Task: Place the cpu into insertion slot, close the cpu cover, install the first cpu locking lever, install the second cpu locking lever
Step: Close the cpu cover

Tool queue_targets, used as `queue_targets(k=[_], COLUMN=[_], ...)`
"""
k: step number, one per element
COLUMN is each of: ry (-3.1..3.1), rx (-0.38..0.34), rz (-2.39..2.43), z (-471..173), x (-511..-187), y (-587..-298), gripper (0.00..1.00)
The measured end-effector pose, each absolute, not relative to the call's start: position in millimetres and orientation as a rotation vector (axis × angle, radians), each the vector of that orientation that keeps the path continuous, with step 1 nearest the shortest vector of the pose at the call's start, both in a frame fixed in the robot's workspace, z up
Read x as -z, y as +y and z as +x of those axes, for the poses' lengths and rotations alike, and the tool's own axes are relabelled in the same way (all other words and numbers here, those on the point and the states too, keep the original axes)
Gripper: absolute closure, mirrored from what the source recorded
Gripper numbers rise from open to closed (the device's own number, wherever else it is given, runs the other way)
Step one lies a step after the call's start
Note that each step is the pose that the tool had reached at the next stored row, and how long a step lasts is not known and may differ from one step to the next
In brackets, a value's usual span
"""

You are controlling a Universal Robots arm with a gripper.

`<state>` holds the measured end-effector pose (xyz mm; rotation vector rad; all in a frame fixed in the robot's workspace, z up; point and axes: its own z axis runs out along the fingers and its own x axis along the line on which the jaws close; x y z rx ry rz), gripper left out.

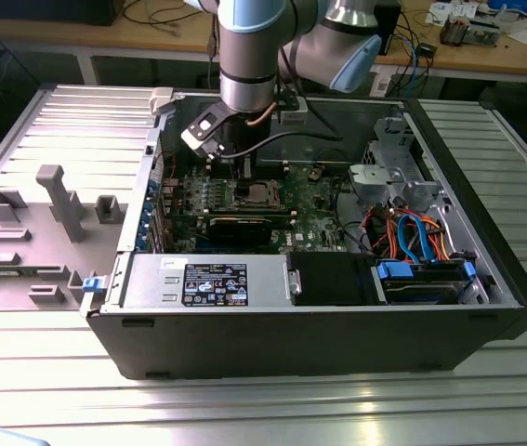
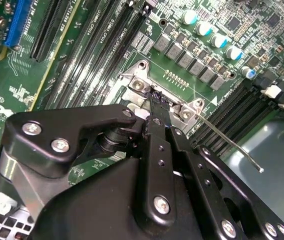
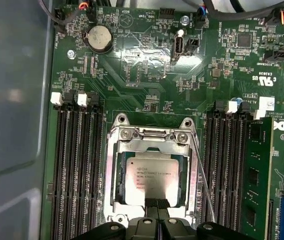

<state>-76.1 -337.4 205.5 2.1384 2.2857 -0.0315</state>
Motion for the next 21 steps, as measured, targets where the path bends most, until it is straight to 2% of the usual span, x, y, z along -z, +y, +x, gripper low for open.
queue_targets(k=[5, 10, 21], ry=[2.287, 2.286, 2.286], rx=[0.025, 0.027, 0.027], rz=[2.139, 2.139, 2.139], z=[-75.8, -76.0, -53.5], x=[-206.6, -220.6, -220.3], y=[-336.9, -336.8, -336.0], gripper=[0.89, 0.89, 0.89])
